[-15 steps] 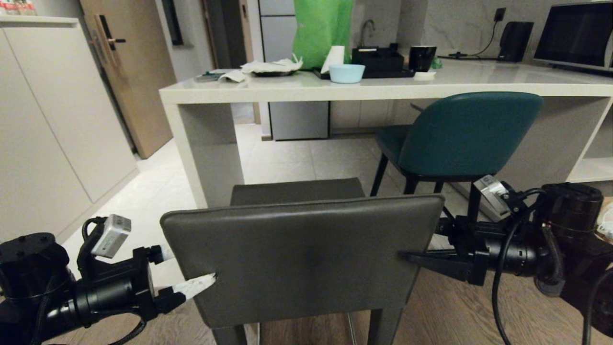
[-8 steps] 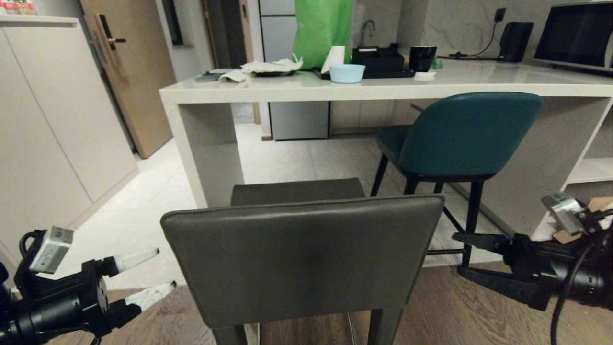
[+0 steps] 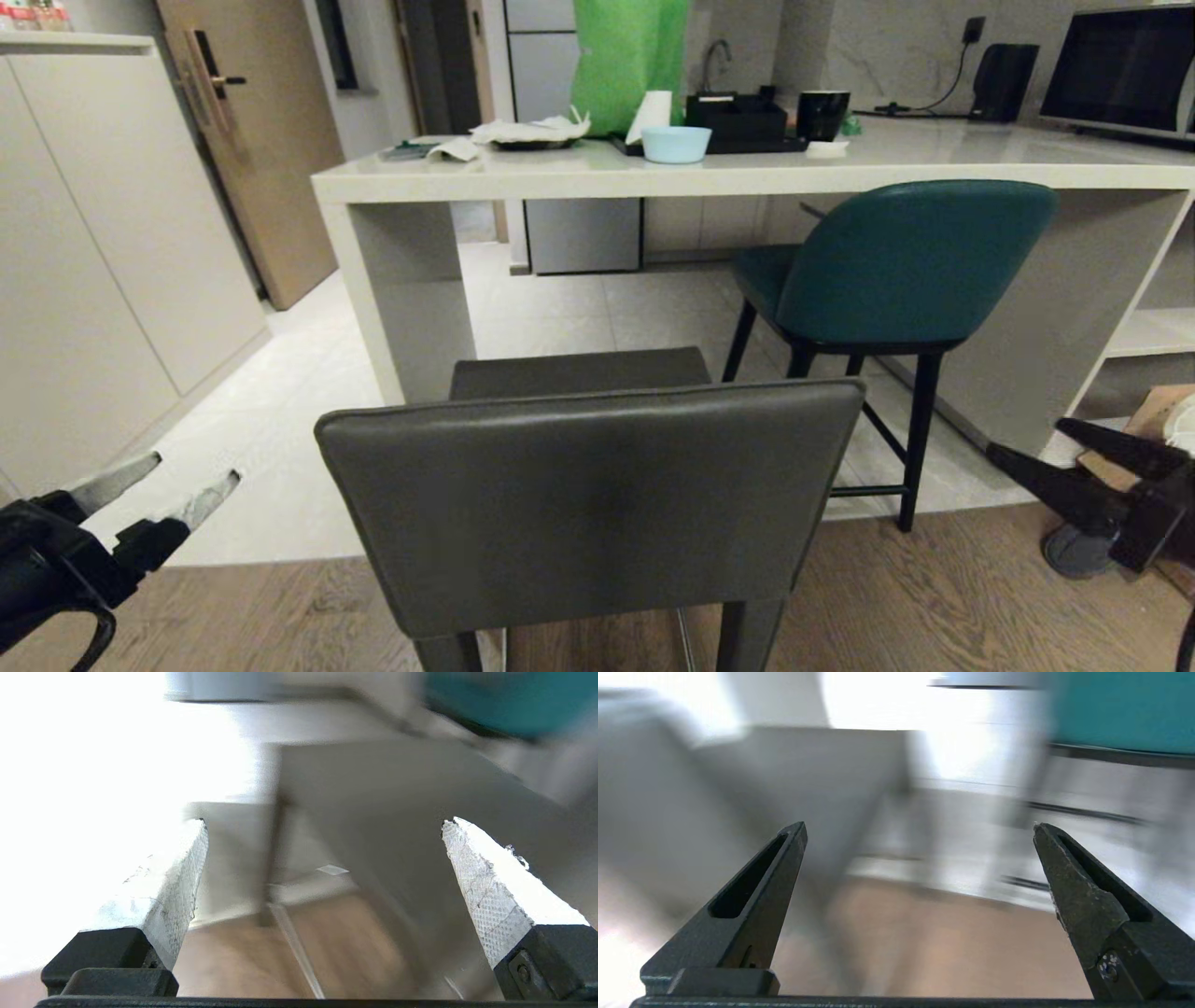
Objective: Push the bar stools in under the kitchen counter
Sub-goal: Pull the blue chair out from under the dining table
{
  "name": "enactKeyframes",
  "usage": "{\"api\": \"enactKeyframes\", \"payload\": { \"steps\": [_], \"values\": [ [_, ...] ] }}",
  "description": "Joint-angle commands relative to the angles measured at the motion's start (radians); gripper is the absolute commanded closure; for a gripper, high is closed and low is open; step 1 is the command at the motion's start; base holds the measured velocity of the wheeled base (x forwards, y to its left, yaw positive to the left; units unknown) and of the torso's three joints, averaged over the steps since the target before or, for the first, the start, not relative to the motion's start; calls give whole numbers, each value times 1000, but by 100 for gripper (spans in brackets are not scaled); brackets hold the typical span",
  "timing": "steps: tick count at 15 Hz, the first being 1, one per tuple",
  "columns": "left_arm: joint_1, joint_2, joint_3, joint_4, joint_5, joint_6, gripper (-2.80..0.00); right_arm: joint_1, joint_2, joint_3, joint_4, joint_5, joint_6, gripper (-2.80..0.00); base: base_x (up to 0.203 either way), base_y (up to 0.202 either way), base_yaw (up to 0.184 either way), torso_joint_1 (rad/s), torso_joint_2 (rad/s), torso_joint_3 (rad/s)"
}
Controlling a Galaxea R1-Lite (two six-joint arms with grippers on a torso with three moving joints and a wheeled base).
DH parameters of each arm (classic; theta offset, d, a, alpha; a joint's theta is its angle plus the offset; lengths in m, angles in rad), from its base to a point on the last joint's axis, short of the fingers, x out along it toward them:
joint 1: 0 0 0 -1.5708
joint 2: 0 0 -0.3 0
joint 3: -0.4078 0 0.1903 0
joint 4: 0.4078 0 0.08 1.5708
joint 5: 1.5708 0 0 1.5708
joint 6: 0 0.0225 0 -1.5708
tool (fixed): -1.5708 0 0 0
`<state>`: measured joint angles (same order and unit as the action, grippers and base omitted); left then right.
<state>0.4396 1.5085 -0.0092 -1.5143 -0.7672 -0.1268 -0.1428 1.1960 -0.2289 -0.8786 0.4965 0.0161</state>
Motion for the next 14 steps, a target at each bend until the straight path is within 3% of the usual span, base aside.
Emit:
{"api": "enactKeyframes", "payload": {
  "steps": [1,3,5,8,9,12,14],
  "values": [
    [-50,7,-36,-8,209,-1,-280,5,-87,-63,118,-260,-20,-280,0,0,0,0,0,0],
    [-143,29,-130,53,427,24,-280,11,-133,-174,251,-360,-23,-280,0,0,0,0,0,0],
    [-228,-5,-210,239,580,47,-280,12,-149,-264,341,-402,-17,-280,0,0,0,0,0,0],
    [-325,-122,-337,524,658,47,-280,39,-124,-281,361,-418,-9,-280,0,0,0,0,0,0],
    [-347,-129,-361,549,667,38,-280,44,-124,-280,361,-435,-5,0,0,0,0,0,0,0],
    [-380,-183,-336,580,663,37,-280,97,-134,-273,364,-503,0,0,0,0,0,0,0,0],
    [-435,-281,-312,682,636,30,-280,136,-168,-254,369,-509,-1,0,0,0,0,0,0,0]
  ]
}}
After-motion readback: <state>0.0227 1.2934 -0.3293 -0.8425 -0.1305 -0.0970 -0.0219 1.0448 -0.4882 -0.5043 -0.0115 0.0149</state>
